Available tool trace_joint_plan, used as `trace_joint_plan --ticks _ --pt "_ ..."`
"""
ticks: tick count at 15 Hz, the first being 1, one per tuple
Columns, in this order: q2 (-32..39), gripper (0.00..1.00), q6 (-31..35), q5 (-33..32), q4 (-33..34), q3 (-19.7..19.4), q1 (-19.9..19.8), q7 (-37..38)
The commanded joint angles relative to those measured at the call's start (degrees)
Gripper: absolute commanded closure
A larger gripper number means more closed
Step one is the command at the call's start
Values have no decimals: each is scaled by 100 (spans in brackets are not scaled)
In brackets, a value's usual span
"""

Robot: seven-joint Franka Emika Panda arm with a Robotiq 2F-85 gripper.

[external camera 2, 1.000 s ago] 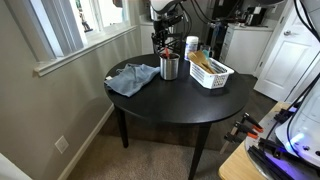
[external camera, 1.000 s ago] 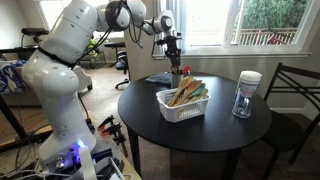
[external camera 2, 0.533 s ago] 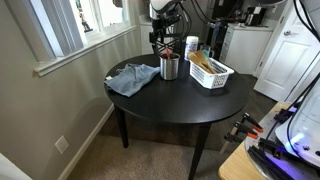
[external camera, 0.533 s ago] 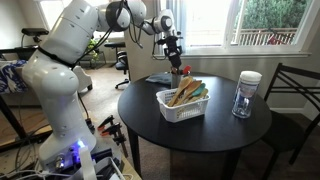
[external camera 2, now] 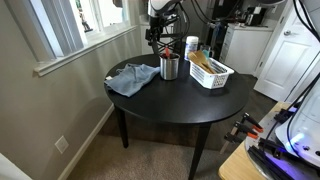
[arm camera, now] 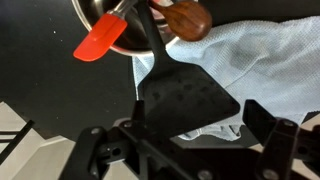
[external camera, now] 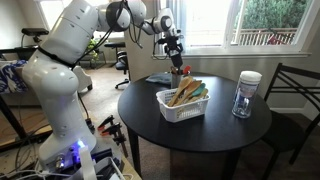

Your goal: Pick up the black spatula from the silver utensil holder and put it in the white basket

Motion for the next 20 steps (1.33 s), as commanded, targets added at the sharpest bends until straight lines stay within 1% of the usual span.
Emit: trace_joint_plan --ticks 1,2,3,5,6,8,9,14,15,16,20 --pt "-229 0 323 17 -370 27 -39 8" --pt "-212 0 327 -29 -334 -21 -2 83" --pt "-204 22 329 -66 -331 -74 24 189" --pt "-192 33 324 -187 -317 -214 93 411" --pt "-192 41 320 -221 -316 -258 111 491" --pt "-186 55 294 -267 -309 -330 142 598" --pt "-183 60 285 -290 -307 -360 159 654" --pt "-174 93 224 -297 -296 -397 175 737" --pt "-174 98 222 -288 -297 -393 172 739" --pt "-176 99 226 -281 -300 -388 168 739" --pt "-174 99 219 -265 -308 -376 172 768"
